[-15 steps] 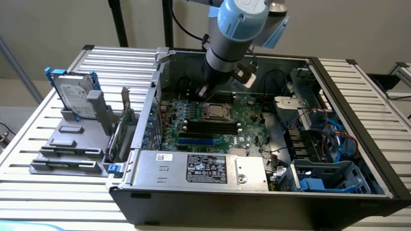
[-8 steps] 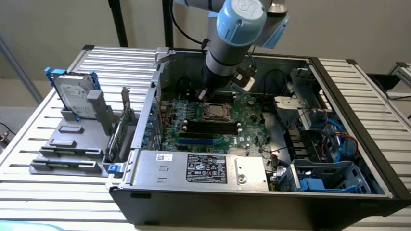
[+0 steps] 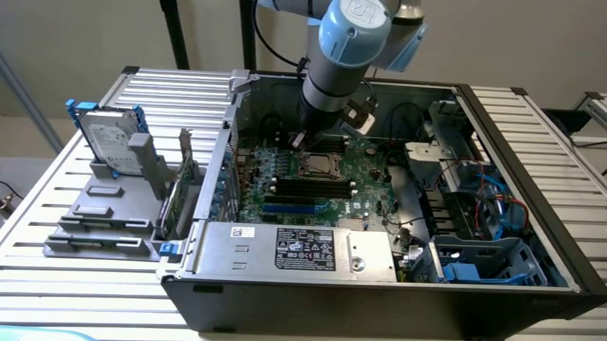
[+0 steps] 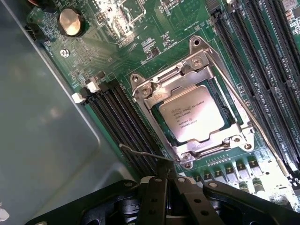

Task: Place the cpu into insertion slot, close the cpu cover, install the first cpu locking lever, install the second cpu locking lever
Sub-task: 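Install the first cpu locking lever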

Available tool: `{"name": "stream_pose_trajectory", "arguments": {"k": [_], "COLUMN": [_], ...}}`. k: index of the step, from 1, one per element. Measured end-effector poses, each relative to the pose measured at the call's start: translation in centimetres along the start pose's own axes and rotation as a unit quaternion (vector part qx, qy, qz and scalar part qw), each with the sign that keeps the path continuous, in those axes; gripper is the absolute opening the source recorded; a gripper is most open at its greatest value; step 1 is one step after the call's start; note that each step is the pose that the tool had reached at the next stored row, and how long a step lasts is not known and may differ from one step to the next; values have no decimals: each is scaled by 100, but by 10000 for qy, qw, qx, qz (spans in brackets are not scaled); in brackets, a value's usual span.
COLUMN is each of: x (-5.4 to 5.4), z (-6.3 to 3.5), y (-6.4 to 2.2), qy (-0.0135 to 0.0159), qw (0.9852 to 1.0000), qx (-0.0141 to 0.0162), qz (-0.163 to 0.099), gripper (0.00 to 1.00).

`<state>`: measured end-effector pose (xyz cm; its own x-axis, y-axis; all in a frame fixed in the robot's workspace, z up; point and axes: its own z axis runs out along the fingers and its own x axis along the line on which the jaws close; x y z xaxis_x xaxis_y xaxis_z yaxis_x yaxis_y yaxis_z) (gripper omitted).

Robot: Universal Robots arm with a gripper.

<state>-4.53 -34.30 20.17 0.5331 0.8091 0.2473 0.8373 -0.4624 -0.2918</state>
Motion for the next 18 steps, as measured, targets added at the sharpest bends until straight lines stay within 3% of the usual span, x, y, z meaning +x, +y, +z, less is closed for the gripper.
{"name": "stream_pose_trajectory", "arguments": {"k": [7, 18], "x": [25, 80], "z": [23, 31], "y": [-12, 74], "qy": [-67, -83], "qw": [10000, 10000], "qx": [-34, -15], "qz": [16, 28], "gripper": [11, 11]}}
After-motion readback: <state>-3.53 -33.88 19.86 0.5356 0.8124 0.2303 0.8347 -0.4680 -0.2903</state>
